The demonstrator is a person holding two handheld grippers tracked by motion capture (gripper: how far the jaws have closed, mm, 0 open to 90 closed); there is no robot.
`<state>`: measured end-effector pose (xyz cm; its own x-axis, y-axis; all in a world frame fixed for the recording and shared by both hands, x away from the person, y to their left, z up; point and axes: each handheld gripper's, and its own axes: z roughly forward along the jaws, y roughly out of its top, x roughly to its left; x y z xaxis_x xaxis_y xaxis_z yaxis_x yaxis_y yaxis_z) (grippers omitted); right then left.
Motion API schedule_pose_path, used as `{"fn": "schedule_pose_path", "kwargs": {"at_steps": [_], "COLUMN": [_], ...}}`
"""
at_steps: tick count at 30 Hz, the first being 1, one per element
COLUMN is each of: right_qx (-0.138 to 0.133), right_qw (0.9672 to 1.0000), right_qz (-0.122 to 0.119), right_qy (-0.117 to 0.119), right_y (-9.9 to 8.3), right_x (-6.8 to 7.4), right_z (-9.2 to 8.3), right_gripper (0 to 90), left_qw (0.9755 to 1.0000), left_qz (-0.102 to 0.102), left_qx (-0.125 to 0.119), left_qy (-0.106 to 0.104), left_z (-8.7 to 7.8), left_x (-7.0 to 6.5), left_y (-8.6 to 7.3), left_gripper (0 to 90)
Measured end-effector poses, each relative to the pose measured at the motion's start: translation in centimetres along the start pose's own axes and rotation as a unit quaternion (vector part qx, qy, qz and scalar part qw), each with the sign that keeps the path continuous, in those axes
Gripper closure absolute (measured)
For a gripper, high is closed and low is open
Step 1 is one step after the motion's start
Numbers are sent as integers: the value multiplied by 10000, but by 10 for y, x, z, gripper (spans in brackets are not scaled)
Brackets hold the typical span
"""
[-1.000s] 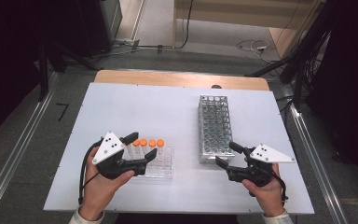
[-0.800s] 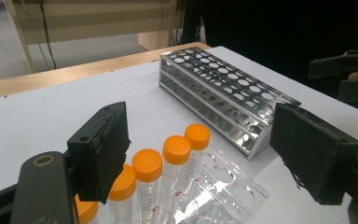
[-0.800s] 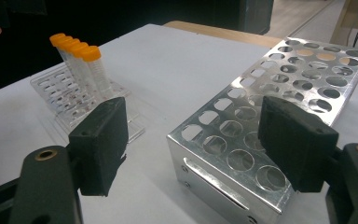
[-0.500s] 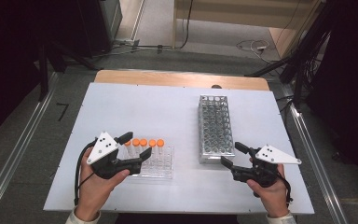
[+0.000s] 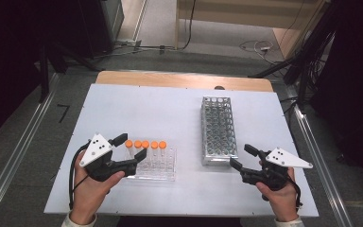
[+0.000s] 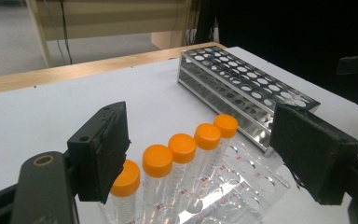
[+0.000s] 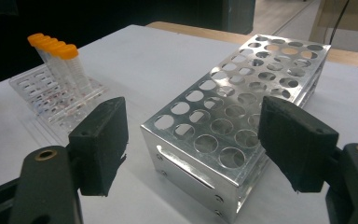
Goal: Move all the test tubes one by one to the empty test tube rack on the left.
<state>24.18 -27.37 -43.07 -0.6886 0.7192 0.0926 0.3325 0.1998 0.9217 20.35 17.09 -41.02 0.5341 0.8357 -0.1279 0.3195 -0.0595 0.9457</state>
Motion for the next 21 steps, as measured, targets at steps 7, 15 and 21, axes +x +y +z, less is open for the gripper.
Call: {"fn": "schedule_pose_path", "kwargs": {"at_steps": [7,15,21], "right_qx": [-13,-11,-14], "right_qw": [10000,9998,9996], "right_qz": [43,125,143], "right_qy": [-81,-183,-243], "right_y": [-2,-4,-7], "right_x": [-5,-10,-14], "right_z": [-5,-11,-15], "right_gripper": [229,229,229], "left_qw": [10000,9998,9996], "left_qz": [-40,-74,-118], "left_qx": [-16,-20,-18], "left_qy": [84,155,257], "left_z": [-5,-9,-13], "left_x": [5,11,16], "left_y": [-2,-6,-10], "left_gripper": [200,200,200]}}
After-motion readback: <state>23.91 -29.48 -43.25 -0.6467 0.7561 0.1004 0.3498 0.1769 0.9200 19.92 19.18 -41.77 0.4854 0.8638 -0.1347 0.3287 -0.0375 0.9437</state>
